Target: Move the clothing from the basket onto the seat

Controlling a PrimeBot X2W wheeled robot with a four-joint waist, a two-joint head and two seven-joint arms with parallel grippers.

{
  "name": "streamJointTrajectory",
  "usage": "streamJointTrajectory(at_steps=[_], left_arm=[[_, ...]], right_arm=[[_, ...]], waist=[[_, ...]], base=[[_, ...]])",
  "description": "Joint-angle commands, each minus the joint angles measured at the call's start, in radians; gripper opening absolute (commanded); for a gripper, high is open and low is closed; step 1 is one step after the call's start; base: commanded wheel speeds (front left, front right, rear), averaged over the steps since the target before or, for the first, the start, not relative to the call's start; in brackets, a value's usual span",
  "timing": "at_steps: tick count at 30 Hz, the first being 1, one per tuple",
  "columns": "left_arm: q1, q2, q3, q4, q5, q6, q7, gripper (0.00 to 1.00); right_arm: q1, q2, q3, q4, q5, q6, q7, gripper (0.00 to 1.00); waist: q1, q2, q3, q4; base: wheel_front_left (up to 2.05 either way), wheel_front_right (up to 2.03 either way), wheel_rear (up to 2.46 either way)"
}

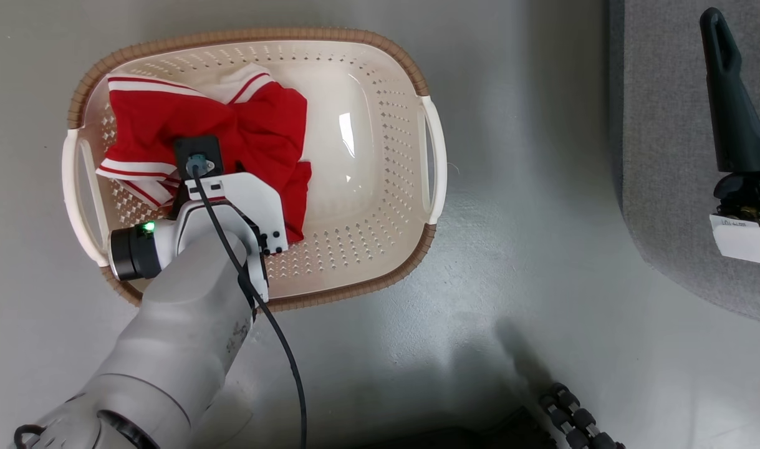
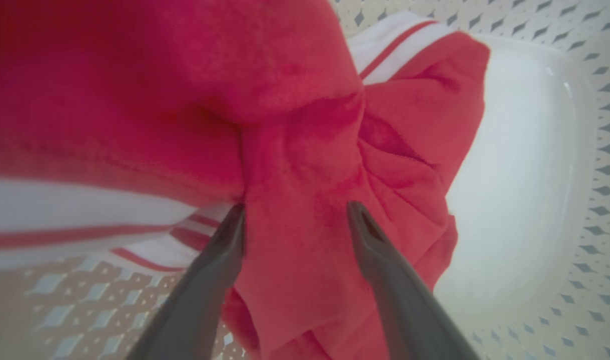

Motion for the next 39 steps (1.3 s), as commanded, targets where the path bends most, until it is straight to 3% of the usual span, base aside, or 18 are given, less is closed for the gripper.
streamJointTrajectory(at_steps=[1,2,3,4,5,13,23,28,39], left_arm=[[0.006,0.008,0.001,-0.005,-0.015,0.007,0.009,1.00],[0.006,0.008,-0.007,-0.009,-0.023,0.002,0.015,1.00],[0.005,0.008,-0.014,-0.014,-0.030,-0.003,0.015,0.88],[0.006,0.008,-0.020,-0.019,-0.038,-0.009,0.012,0.18],[0.008,0.008,-0.027,-0.024,-0.044,-0.016,0.009,0.00],[0.035,0.008,-0.090,-0.045,-0.082,-0.053,-0.068,0.00],[0.098,0.008,-0.139,-0.094,-0.083,-0.106,-0.140,0.00],[0.124,0.008,-0.070,-0.166,-0.001,-0.115,-0.141,0.00],[0.316,0.008,0.158,-0.397,0.315,-0.172,-0.142,0.00]], right_arm=[[0.028,-0.012,0.004,-0.030,0.011,0.003,-0.006,1.00],[0.026,-0.011,0.001,-0.031,0.013,0.003,-0.006,1.00],[0.025,-0.010,-0.002,-0.032,0.015,0.003,-0.006,1.00],[0.025,-0.010,-0.005,-0.032,0.016,0.003,-0.006,1.00],[0.024,-0.010,-0.008,-0.031,0.017,0.003,-0.006,1.00],[0.025,-0.005,-0.032,-0.010,0.020,0.003,-0.006,1.00],[0.058,0.019,-0.031,0.054,0.008,0.003,-0.006,1.00],[0.089,0.024,-0.030,0.086,0.003,0.003,-0.006,1.00],[0.166,0.060,-0.012,0.180,-0.032,0.003,-0.006,1.00]], waist=[[0.0000,0.0000,0.002,-0.004],[0.0000,0.0000,0.003,-0.005],[0.0000,0.0000,0.003,-0.005],[0.0000,0.0000,0.003,-0.004],[0.0000,0.0000,0.001,-0.004],[0.0000,0.0000,-0.057,0.008],[0.0000,0.0000,-0.229,0.024],[0.0000,0.0000,-0.313,0.044],[0.0000,0.0000,-0.532,0.087]], base=[[0.00,0.00,0.00],[0.00,0.00,0.00],[0.00,0.00,0.00],[0.00,0.00,0.00],[0.00,0.00,0.00],[0.00,0.00,0.00],[0.00,0.00,0.00],[0.00,0.00,0.00],[0.00,0.00,0.00]])
